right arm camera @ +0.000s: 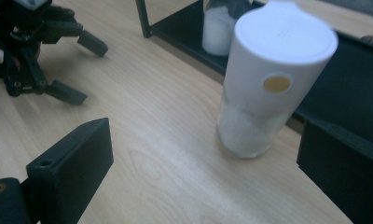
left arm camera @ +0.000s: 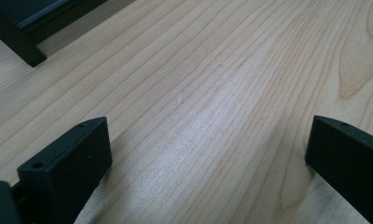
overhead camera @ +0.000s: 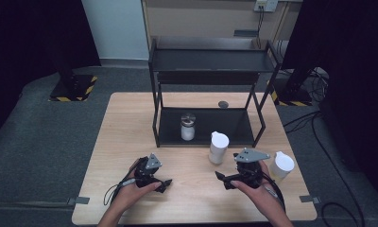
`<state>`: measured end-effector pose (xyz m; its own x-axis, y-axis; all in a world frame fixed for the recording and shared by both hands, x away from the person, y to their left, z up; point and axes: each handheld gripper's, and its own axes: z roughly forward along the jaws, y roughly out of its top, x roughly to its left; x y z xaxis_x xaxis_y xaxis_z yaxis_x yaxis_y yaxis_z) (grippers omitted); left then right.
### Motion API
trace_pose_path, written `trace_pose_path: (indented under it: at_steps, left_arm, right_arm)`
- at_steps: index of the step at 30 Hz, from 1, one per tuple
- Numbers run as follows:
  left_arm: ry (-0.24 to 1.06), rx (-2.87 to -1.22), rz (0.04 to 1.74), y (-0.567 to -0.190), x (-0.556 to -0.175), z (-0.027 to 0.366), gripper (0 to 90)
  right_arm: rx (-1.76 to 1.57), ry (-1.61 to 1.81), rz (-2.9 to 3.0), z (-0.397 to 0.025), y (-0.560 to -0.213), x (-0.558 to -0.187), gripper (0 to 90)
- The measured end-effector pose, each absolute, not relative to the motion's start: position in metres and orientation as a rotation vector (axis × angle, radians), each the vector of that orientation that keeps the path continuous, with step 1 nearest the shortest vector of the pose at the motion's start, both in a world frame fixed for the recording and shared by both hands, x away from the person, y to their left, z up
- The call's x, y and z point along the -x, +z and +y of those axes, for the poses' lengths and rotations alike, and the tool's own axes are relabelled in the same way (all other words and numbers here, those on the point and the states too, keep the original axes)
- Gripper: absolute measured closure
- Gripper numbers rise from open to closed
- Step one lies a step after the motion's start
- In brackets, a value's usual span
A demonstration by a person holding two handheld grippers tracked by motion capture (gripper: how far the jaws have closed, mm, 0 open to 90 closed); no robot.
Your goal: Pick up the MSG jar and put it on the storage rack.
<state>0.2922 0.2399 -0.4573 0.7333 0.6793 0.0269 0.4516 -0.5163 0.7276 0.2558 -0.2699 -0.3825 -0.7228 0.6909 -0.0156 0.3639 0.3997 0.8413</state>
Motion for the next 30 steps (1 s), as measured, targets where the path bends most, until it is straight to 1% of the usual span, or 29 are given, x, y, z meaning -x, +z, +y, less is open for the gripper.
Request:
trace_pose_path:
  at_steps: [15,30]
  left_arm:
    - [0.402,-2.204,0.849,-0.457,-0.292,0.240,0.0]
    - [0.402,-2.204,0.849,-0.457,-0.292,0.240,0.0]
  right_arm:
    - [-0.914,1.244,2.259,-0.259,-0.387,-0.273,3.7]
    - [-0.999,1.182,2.249,-0.250,-0.396,-0.294,4.2]
